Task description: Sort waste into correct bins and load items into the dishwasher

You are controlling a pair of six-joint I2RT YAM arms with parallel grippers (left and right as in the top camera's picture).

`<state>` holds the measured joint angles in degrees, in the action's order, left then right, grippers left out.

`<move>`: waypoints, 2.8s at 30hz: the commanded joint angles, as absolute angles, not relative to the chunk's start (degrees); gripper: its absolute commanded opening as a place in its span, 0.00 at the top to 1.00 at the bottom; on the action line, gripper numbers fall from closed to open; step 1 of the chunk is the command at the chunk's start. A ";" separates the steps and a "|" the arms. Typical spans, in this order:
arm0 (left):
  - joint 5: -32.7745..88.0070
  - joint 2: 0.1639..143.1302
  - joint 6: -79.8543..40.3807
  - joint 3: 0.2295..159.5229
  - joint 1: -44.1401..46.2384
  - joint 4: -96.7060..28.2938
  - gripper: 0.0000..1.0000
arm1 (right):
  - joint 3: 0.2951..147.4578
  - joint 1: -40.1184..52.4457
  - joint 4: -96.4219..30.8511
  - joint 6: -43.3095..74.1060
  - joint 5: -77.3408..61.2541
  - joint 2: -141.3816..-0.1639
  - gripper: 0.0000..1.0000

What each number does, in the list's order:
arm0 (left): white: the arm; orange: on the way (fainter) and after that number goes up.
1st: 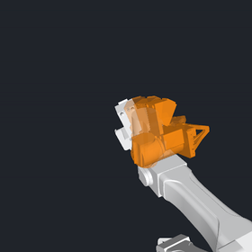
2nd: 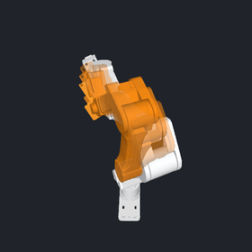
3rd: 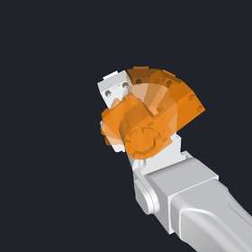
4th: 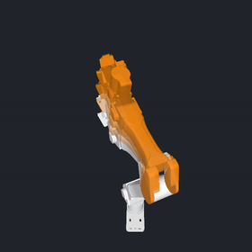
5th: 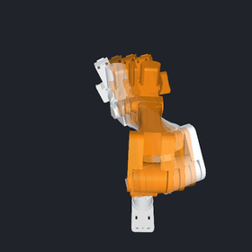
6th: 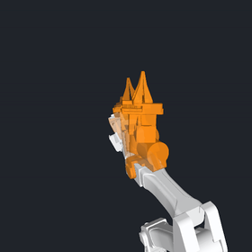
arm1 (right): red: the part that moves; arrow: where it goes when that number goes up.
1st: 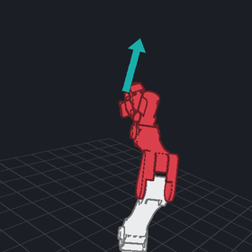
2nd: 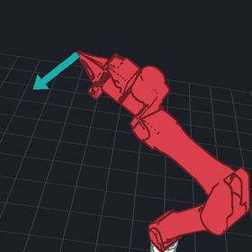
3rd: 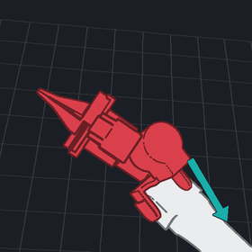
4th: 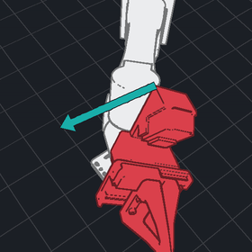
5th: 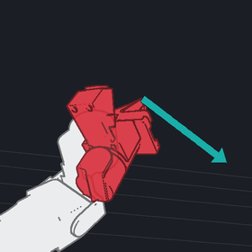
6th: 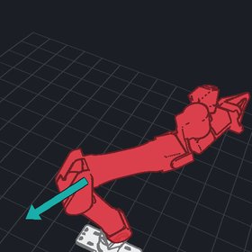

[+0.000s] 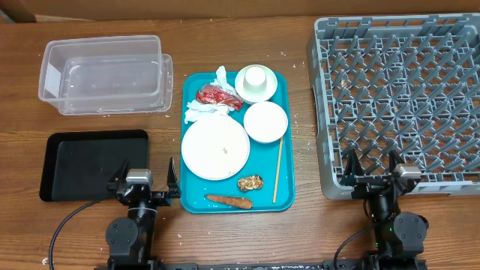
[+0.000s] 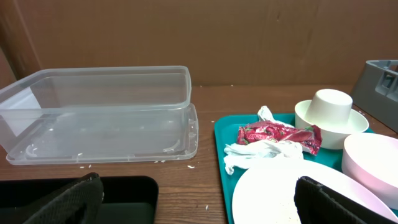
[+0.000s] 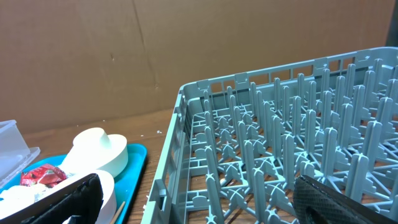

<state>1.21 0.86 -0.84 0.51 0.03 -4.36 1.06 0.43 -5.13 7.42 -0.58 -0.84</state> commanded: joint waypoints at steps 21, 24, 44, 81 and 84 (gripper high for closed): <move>4.45 0.36 -2.50 0.27 0.32 -1.89 0.00 | 0.47 0.69 -4.78 7.03 -0.05 -0.16 0.00; 19.09 0.36 -13.82 0.27 0.32 -1.41 0.00 | 0.47 0.69 -4.75 7.03 -0.05 -0.16 0.00; 39.59 3.60 -22.55 14.44 0.30 -2.66 0.00 | 0.47 0.69 -4.78 7.05 -0.05 -0.19 0.00; -5.39 91.05 -12.03 74.85 33.65 -55.40 0.00 | 0.47 0.69 -4.75 7.03 -0.05 -0.16 0.00; -7.75 94.08 -11.73 74.85 34.02 -53.82 0.00 | 0.47 0.69 -4.78 7.03 -0.05 -0.16 0.00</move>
<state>0.43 91.57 -9.54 73.67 33.15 -54.68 1.06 0.43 -5.13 7.40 -0.58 -0.84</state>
